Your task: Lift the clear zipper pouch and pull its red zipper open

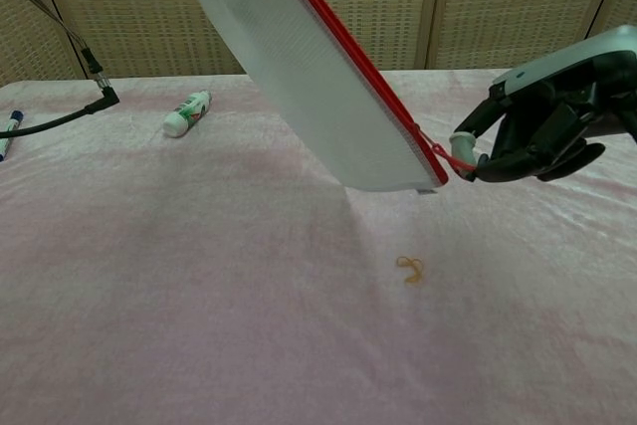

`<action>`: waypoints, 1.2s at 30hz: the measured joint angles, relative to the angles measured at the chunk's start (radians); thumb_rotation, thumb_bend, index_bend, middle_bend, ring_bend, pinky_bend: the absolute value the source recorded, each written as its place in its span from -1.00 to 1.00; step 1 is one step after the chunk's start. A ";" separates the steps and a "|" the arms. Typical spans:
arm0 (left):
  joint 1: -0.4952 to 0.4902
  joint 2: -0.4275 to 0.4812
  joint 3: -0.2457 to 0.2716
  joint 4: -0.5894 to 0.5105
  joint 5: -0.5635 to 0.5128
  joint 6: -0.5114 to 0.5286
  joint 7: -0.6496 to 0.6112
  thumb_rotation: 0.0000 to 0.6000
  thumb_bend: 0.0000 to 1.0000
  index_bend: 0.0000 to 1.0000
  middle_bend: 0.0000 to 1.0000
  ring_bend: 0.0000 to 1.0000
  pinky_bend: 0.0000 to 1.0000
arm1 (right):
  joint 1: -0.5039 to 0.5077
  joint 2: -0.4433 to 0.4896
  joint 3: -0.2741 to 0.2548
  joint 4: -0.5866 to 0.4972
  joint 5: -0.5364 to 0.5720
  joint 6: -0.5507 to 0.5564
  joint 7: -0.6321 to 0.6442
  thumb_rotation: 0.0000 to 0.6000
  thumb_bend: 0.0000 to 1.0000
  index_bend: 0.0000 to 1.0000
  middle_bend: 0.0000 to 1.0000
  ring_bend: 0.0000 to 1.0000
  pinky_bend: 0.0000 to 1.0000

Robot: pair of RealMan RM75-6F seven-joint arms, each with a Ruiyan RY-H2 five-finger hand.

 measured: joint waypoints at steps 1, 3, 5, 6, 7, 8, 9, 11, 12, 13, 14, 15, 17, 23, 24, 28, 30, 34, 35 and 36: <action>0.001 0.004 -0.001 0.002 -0.001 -0.001 -0.005 1.00 0.37 0.67 0.89 0.61 0.95 | -0.002 0.005 -0.002 0.002 -0.002 -0.005 0.001 1.00 0.58 0.66 1.00 0.95 1.00; 0.005 0.014 -0.006 0.006 -0.003 -0.003 -0.020 1.00 0.37 0.67 0.89 0.61 0.95 | -0.009 0.012 -0.007 0.006 -0.008 -0.012 0.002 1.00 0.58 0.66 1.00 0.95 1.00; 0.011 0.022 -0.007 0.010 -0.004 -0.003 -0.032 1.00 0.37 0.68 0.89 0.61 0.95 | -0.014 0.016 -0.010 0.009 -0.013 -0.016 0.002 1.00 0.58 0.66 1.00 0.95 1.00; 0.015 0.024 -0.007 0.011 -0.003 0.000 -0.035 1.00 0.37 0.68 0.89 0.61 0.95 | -0.017 0.016 -0.012 0.011 -0.015 -0.017 0.002 1.00 0.58 0.66 1.00 0.95 1.00; 0.018 0.025 -0.006 0.011 -0.002 0.003 -0.039 1.00 0.37 0.68 0.89 0.61 0.95 | -0.019 0.016 -0.013 0.012 -0.017 -0.018 0.003 1.00 0.58 0.66 1.00 0.95 1.00; 0.022 0.026 -0.004 0.012 0.002 0.008 -0.043 1.00 0.37 0.68 0.89 0.61 0.95 | -0.023 0.016 -0.016 0.015 -0.021 -0.019 0.003 1.00 0.58 0.66 1.00 0.95 1.00; 0.025 0.027 -0.002 0.012 0.005 0.012 -0.045 1.00 0.37 0.68 0.89 0.61 0.95 | -0.026 0.015 -0.017 0.018 -0.024 -0.021 0.004 1.00 0.58 0.66 1.00 0.95 1.00; 0.030 0.028 0.001 0.012 0.013 0.020 -0.050 1.00 0.37 0.68 0.89 0.61 0.95 | -0.034 0.013 -0.020 0.025 -0.031 -0.023 0.005 1.00 0.58 0.66 1.00 0.95 1.00; 0.031 0.028 0.002 0.012 0.015 0.021 -0.051 1.00 0.37 0.68 0.89 0.61 0.95 | -0.037 0.011 -0.021 0.028 -0.034 -0.023 0.006 1.00 0.58 0.66 1.00 0.95 1.00; 0.032 0.028 0.003 0.012 0.015 0.022 -0.053 1.00 0.37 0.68 0.89 0.61 0.95 | -0.041 0.010 -0.021 0.030 -0.036 -0.024 0.008 1.00 0.58 0.66 1.00 0.95 1.00; 0.032 0.027 0.003 0.012 0.016 0.023 -0.055 1.00 0.37 0.68 0.89 0.61 0.95 | -0.045 0.009 -0.020 0.032 -0.041 -0.024 0.010 1.00 0.58 0.66 1.00 0.95 1.00; 0.032 0.026 0.003 0.012 0.015 0.023 -0.055 1.00 0.37 0.68 0.89 0.61 0.95 | -0.048 0.008 -0.019 0.034 -0.045 -0.025 0.011 1.00 0.58 0.66 1.00 0.95 1.00; 0.031 0.023 0.004 0.013 0.013 0.023 -0.055 1.00 0.37 0.68 0.89 0.61 0.95 | -0.054 0.007 -0.016 0.038 -0.053 -0.026 0.015 1.00 0.58 0.66 1.00 0.95 1.00; 0.028 0.014 0.006 0.018 0.015 0.028 -0.048 1.00 -0.86 -0.70 0.89 0.61 0.93 | -0.067 0.003 -0.005 0.041 -0.062 -0.016 0.026 1.00 -0.77 -0.57 1.00 0.95 1.00; 0.026 0.013 0.009 0.020 0.019 0.028 -0.042 1.00 -0.98 -0.94 0.88 0.61 0.92 | -0.073 0.002 -0.001 0.040 -0.065 -0.009 0.030 1.00 -0.96 -0.81 1.00 0.95 1.00; 0.018 0.022 0.030 0.031 0.057 0.014 -0.005 1.00 -1.00 -1.00 0.83 0.61 0.90 | -0.090 0.000 0.008 0.043 -0.085 -0.003 0.038 1.00 -1.00 -1.00 1.00 0.95 1.00; 0.016 0.028 0.041 0.035 0.068 0.011 0.020 1.00 -1.00 -1.00 0.80 0.59 0.90 | -0.097 -0.001 0.008 0.047 -0.104 0.014 0.028 1.00 -1.00 -1.00 1.00 0.95 1.00; 0.019 0.038 0.051 0.036 0.078 0.023 0.070 1.00 -1.00 -1.00 0.69 0.53 0.83 | -0.111 0.000 -0.002 0.054 -0.138 0.060 -0.012 1.00 -1.00 -1.00 0.99 0.95 1.00; 0.022 0.043 0.053 0.035 0.080 0.031 0.088 1.00 -1.00 -1.00 0.61 0.47 0.78 | -0.115 0.001 -0.007 0.055 -0.148 0.078 -0.029 1.00 -1.00 -1.00 0.97 0.94 1.00; 0.026 0.049 0.056 0.033 0.082 0.039 0.103 1.00 -1.00 -1.00 0.49 0.37 0.67 | -0.119 0.001 -0.011 0.056 -0.156 0.094 -0.044 1.00 -1.00 -1.00 0.94 0.92 1.00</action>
